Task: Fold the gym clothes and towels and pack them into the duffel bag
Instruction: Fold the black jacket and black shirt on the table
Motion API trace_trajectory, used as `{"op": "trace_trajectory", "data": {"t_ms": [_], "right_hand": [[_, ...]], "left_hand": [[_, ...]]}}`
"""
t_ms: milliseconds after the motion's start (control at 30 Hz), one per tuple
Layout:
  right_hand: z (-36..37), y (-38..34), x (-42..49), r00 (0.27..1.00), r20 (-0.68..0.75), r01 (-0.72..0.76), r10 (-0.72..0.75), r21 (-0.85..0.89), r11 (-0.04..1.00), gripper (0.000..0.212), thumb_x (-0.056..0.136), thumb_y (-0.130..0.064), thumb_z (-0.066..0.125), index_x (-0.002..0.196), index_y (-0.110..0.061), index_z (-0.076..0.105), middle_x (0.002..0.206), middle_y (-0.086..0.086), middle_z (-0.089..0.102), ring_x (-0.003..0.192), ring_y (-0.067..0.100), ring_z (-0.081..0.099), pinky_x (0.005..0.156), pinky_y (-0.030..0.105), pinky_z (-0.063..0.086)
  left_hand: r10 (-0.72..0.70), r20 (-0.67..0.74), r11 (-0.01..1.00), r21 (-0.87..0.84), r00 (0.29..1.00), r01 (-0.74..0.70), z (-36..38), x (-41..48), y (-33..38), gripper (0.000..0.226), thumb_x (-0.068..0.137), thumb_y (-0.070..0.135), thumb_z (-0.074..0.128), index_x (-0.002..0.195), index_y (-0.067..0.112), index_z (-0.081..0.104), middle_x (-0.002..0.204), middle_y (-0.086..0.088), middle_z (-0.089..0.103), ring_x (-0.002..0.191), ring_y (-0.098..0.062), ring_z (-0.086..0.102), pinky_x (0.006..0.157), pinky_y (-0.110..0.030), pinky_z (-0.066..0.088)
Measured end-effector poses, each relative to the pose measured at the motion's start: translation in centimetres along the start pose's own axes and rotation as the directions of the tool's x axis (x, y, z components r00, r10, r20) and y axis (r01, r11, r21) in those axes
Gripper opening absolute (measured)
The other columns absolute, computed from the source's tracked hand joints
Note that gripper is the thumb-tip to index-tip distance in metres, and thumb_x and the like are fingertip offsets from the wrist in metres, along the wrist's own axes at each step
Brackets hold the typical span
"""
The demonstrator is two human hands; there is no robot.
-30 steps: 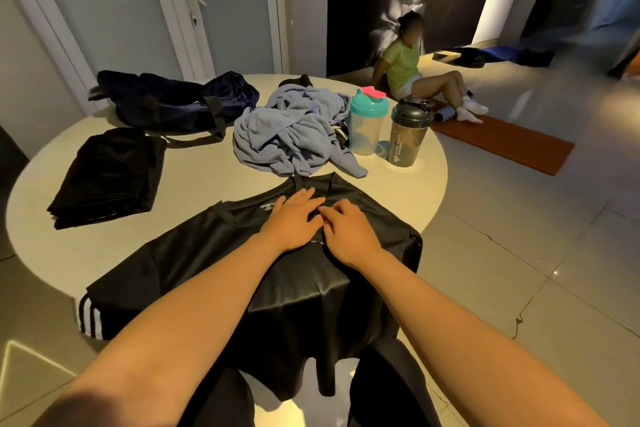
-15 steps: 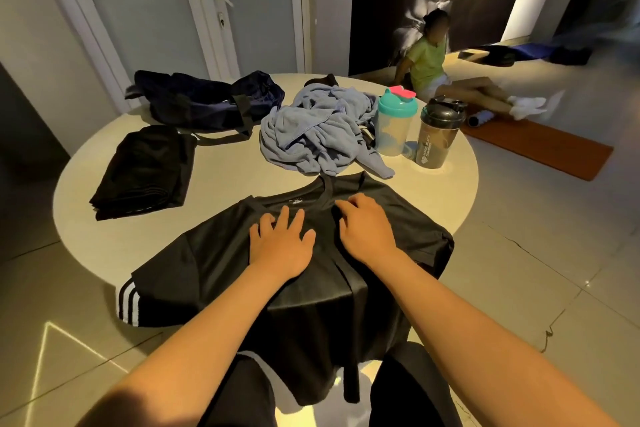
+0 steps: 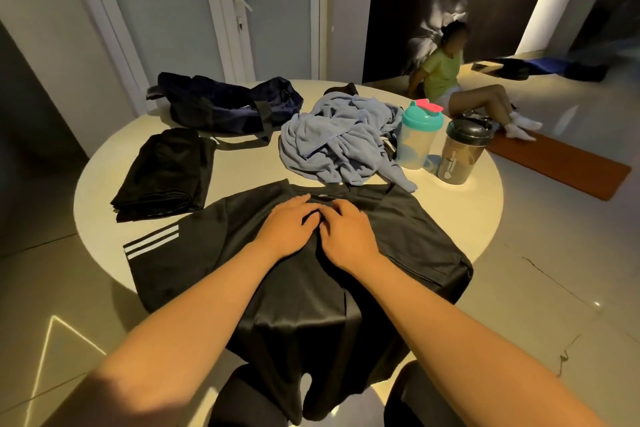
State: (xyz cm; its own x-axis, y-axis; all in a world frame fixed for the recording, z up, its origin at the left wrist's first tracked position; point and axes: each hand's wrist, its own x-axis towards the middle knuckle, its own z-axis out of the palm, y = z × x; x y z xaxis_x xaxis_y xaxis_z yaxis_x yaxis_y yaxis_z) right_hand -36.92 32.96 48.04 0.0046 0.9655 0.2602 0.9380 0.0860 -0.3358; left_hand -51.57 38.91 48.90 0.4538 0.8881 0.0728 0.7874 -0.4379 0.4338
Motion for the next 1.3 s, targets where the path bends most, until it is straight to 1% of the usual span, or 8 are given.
{"op": "trace_trajectory", "data": {"t_ms": [133,233,367,567,800,967,1067,1300], "right_hand": [[1.3,-0.7,-1.2,0.999,0.023,-0.034,0.035,-0.067,0.997,0.044,0.102,-0.033,0.043,0.143,-0.018,0.051,0.144,0.009,0.048,0.134,0.027,0.041,0.108,0.043,0.031],[1.1,-1.3,-1.4,0.999,-0.037,-0.031,0.029,-0.05,0.998,0.039,0.096,-0.031,0.05,0.13,-0.016,0.062,0.133,0.005,0.058,0.125,0.026,0.05,0.103,0.042,0.037],[1.0,-3.7,-1.1,0.999,-0.021,0.037,-0.036,0.052,0.998,0.044,0.096,-0.029,0.053,0.137,-0.014,0.058,0.137,0.009,0.056,0.129,0.028,0.049,0.106,0.045,0.038],[2.0,-5.7,-1.6,0.981,0.192,0.015,-0.019,0.02,1.0,0.049,0.105,-0.037,0.037,0.152,-0.025,0.039,0.16,0.005,0.031,0.151,0.021,0.017,0.122,0.051,0.013],[2.2,-8.7,-1.8,0.983,0.179,0.035,-0.031,-0.022,0.999,0.047,0.105,-0.041,0.032,0.149,-0.027,0.042,0.159,0.005,0.033,0.151,0.028,0.015,0.119,0.057,0.011],[3.4,-10.7,-2.4,0.946,0.32,0.063,-0.05,-0.031,0.998,0.056,0.102,-0.059,0.023,0.155,-0.041,0.025,0.167,0.001,0.012,0.154,0.026,-0.001,0.12,0.061,-0.002],[3.2,-10.4,-2.5,0.948,0.314,0.065,-0.051,-0.035,0.997,0.056,0.101,-0.061,0.022,0.155,-0.044,0.024,0.167,0.001,0.012,0.154,0.026,-0.002,0.12,0.061,-0.003],[2.9,-10.6,-2.9,0.943,0.324,0.087,-0.074,-0.027,0.996,0.056,0.1,-0.065,0.024,0.152,-0.047,0.028,0.167,0.001,0.015,0.154,0.026,0.0,0.12,0.062,-0.002]], "left_hand": [[-0.168,-0.25,0.948,0.222,0.954,0.226,-0.4,-3.2,-1.7,0.045,0.101,0.041,0.043,0.143,0.028,0.053,0.155,-0.002,0.042,0.142,-0.025,0.033,0.119,-0.043,0.022],[-0.359,-0.054,0.897,0.254,0.932,0.361,-0.8,-4.8,-2.5,0.058,0.103,0.057,0.024,0.157,0.037,0.025,0.167,-0.001,0.016,0.152,-0.03,0.011,0.122,-0.051,0.007],[-0.355,0.091,0.915,0.24,0.93,0.326,-1.2,-4.7,-2.2,0.06,0.104,0.059,0.018,0.16,0.039,0.009,0.169,-0.002,-0.004,0.155,-0.03,-0.007,0.123,-0.053,-0.003],[-0.255,-0.097,0.952,-0.198,0.962,0.232,-2.9,-7.3,-4.1,0.043,0.107,0.021,0.037,0.15,0.027,0.044,0.166,-0.008,0.019,0.154,-0.024,0.011,0.125,-0.04,0.009],[-0.363,-0.209,0.909,0.137,0.908,0.395,-3.4,-11.5,-7.4,0.051,0.106,0.036,0.035,0.154,0.022,0.034,0.164,-0.005,0.026,0.152,-0.025,0.019,0.124,-0.045,0.015],[-0.398,-0.202,0.907,0.059,0.895,0.417,-4.2,-12.8,-7.4,0.053,0.105,0.041,0.037,0.155,0.023,0.034,0.166,-0.007,0.021,0.154,-0.025,0.009,0.125,-0.046,0.005],[-0.617,-0.184,0.768,0.075,0.766,0.636,-5.1,-14.8,-8.5,0.056,0.105,0.049,0.028,0.157,0.03,0.024,0.168,-0.011,0.0,0.154,-0.034,-0.013,0.118,-0.061,-0.008],[-0.68,-0.182,0.728,-0.055,0.71,0.684,-5.7,-16.6,-8.9,0.053,0.103,0.052,0.039,0.152,0.033,0.036,0.166,-0.016,-0.003,0.151,-0.04,-0.003,0.119,-0.054,0.016]]}}
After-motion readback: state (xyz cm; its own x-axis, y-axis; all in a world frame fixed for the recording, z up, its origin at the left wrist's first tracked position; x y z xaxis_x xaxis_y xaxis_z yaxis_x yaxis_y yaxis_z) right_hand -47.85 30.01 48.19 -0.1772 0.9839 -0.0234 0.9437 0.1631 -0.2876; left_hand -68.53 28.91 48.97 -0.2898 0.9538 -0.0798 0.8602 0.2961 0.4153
